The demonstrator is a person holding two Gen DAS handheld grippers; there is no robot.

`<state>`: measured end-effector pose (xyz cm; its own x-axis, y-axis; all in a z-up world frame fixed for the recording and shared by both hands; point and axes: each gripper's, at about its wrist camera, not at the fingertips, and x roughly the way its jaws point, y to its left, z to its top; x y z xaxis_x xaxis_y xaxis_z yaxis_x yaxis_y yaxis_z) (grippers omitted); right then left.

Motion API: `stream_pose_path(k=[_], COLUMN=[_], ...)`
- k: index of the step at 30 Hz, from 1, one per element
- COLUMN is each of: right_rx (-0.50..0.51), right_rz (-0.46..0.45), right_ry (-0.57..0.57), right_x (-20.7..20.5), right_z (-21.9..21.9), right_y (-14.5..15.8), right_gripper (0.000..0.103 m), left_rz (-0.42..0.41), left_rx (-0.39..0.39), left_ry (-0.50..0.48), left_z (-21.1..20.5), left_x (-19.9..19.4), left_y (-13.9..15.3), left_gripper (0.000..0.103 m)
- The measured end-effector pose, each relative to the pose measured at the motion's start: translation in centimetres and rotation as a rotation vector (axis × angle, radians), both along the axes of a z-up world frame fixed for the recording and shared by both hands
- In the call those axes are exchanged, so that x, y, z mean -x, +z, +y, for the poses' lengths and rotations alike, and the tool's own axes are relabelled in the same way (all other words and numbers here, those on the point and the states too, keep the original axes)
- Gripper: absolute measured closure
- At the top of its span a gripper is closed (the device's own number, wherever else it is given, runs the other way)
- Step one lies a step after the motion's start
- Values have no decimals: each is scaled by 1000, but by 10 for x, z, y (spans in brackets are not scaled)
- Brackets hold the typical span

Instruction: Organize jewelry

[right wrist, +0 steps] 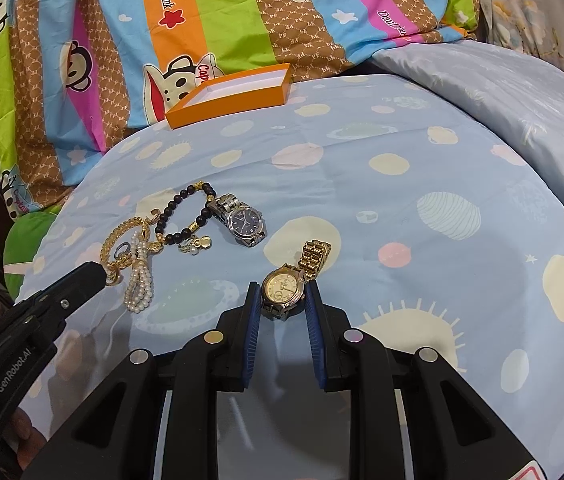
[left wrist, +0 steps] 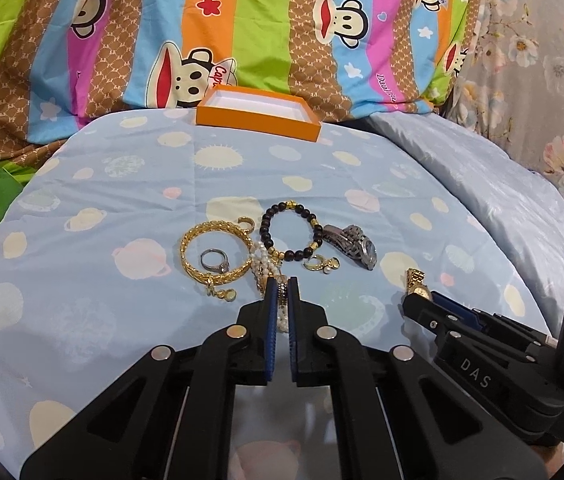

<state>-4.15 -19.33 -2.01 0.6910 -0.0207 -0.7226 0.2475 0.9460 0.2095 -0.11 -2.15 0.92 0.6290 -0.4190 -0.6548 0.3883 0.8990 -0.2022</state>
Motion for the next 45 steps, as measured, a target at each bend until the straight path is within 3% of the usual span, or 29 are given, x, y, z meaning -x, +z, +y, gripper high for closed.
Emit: stream_pose_path(k=[6,12,15,17,21,25,28,30,31,32,38,43,45], right_rx=[-20,1,-6,-23,-7,27,34,55,59,60,54,118,110], right_rz=[-25,-50,-56,-51,-71,-81,-61,-31,-10,11,123,133,130], right_ry=[31,68,104,133,174,192,190,173,160,153,131,129,128], right_x=[3,-16,-44,-67,-119,-162,-168,-164,-162,-160,-161,-162,-163], right_z=[-3,-23,-36,-43,-47,-47,-53,-59,-63,-66,-75,-70,-72], right_y=[8,45,67,79,101,109,94,75,64,54,7,0,0], right_gripper=[82,82,83,94,98,103,98,76,58,50,52,81,81], left_rz=[1,-11,-51,-82,-127,-123,-121,-113,-107,-101,-78,-66,-65], left_rx=[11,-21,-49,-61,-79,-74,-69,-59,-60,-63,-83,-89,-92], left_ry=[16,-18,-31,-40,-48,-43,-29,-30,-30,-31,-52,-58,-58], left_z=[9,18,17,14,1,-12,-14,-12,-12,-12,-18,-20,-20], left_x=[-3,-28,-47,-68,-114,-161,-179,-184,-185,-185,-175,-171,-171], left_y=[10,36,55,72,96,105,100,93,88,85,65,58,56], left_gripper=[99,99,99,99,99,99,99,99,99,99,99,99,99])
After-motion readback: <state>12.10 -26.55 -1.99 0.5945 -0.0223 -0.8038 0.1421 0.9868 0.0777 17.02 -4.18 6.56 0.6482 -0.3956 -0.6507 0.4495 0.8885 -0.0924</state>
